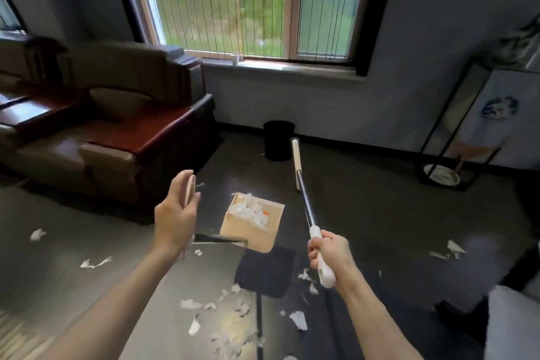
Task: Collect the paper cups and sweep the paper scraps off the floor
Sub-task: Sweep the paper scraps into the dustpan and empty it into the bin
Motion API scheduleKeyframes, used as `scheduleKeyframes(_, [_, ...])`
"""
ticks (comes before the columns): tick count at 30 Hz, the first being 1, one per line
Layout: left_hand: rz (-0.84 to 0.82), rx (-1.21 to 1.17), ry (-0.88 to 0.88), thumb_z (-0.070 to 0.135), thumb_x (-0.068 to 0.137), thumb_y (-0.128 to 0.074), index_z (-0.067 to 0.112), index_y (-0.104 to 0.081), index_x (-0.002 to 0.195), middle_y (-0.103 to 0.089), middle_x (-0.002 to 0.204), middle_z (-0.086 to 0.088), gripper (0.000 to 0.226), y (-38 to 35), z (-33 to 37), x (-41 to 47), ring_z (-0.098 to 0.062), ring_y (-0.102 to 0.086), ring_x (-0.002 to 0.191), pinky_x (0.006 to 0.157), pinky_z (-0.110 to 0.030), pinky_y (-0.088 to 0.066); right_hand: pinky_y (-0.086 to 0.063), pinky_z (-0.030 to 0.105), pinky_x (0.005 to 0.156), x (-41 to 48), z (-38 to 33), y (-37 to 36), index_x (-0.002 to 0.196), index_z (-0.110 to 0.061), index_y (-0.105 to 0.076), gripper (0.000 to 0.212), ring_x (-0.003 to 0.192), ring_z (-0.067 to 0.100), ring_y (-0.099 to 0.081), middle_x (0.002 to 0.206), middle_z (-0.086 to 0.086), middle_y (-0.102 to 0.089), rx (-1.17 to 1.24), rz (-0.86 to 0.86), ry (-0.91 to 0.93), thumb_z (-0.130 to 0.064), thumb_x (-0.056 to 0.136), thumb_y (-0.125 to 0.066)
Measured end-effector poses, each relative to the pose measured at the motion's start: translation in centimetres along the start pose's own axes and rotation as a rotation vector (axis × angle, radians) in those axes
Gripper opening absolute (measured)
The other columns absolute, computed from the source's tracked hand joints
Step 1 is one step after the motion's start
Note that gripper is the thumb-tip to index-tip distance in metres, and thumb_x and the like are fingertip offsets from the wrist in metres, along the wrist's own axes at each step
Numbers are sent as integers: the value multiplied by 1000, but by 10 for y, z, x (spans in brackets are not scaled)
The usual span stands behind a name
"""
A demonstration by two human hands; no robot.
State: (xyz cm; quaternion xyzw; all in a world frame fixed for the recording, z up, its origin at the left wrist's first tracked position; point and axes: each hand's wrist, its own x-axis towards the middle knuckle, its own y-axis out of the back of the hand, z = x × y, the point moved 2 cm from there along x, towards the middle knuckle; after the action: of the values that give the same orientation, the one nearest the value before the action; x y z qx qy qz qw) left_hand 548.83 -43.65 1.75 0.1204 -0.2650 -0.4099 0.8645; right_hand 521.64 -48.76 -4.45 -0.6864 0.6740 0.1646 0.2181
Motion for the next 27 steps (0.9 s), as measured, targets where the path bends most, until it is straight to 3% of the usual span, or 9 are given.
scheduleKeyframes(3, [64, 24, -4, 16, 92, -59, 30, -48, 129, -60, 110, 5, 41, -27, -10, 80, -11, -55, 96, 81, -24, -43, -39, 20, 35, 63, -48, -30, 91, -7, -57, 18, 41, 11, -47, 66, 10, -51, -17, 9, 3, 7, 89, -46])
scheduleKeyframes(7, [97, -17, -33, 14, 91, -59, 30, -50, 126, -57, 107, 11, 40, -63, -25, 192, 5, -51, 84, 68, 1, -36, -36, 20, 33, 141, -100, -67, 89, -3, -56, 18, 39, 11, -44, 65, 10, -48, 22, 16, -3, 11, 88, -45])
scheduleKeyframes(11, [37, -22, -76, 14, 91, -60, 33, -49, 126, -57, 112, 14, 41, -111, -53, 314, -4, -54, 99, 86, -18, -38, -33, 18, 31, 225, -135, -103, 84, 0, -53, 16, 37, 10, -41, 65, 11, -44, 82, 56, -17, 13, 87, -44])
scheduleKeyframes(12, [7, -39, -90, 13, 90, -60, 33, -49, 125, -57, 114, 15, 42, -125, -63, 344, -4, -55, 103, 88, -18, -38, -33, 18, 31, 248, -141, -114, 83, 0, -53, 17, 37, 9, -41, 65, 11, -44, 97, 70, -22, 14, 87, -43])
scheduleKeyframes(15, [-103, -144, -167, 7, 91, -58, 34, -50, 124, -59, 117, 13, 44, -165, -93, 438, 4, -54, 112, 86, -2, -36, -31, 18, 31, 320, -163, -158, 76, -1, -50, 21, 36, 10, -40, 64, 11, -43, 161, 117, -12, 15, 85, -41])
scheduleKeyframes(19, [-151, -76, -313, 5, 89, -60, 35, -49, 124, -59, 110, 12, 47, -202, -118, 557, 21, -46, 100, 76, 8, -31, -31, 18, 32, 400, -202, -222, 69, -5, -48, 26, 37, 12, -41, 60, 10, -43, 225, 188, 0, 14, 85, -43])
scheduleKeyframes(21, [-243, -75, -339, 5, 91, -58, 38, -47, 125, -59, 116, 10, 49, -218, -121, 607, 24, -47, 102, 85, 1, -36, -32, 19, 33, 423, -219, -243, 71, -4, -51, 23, 37, 12, -41, 59, 9, -44, 248, 217, -14, 14, 84, -43])
scheduleKeyframes(23, [-318, -57, -365, 5, 92, -56, 34, -45, 131, -58, 123, 6, 50, -234, -121, 650, 18, -48, 107, 92, -16, -43, -32, 20, 33, 440, -233, -252, 74, 0, -54, 20, 38, 11, -42, 58, 9, -44, 268, 240, -21, 14, 83, -44])
scheduleKeyframes(27, [-358, 135, -507, 9, 92, -57, 18, -46, 138, -64, 114, -16, 49, -276, -113, 724, -28, -66, 98, 85, -47, -53, -30, 19, 33, 480, -259, -260, 75, 1, -54, 20, 37, 12, -41, 60, 10, -44, 310, 292, -31, 16, 83, -44])
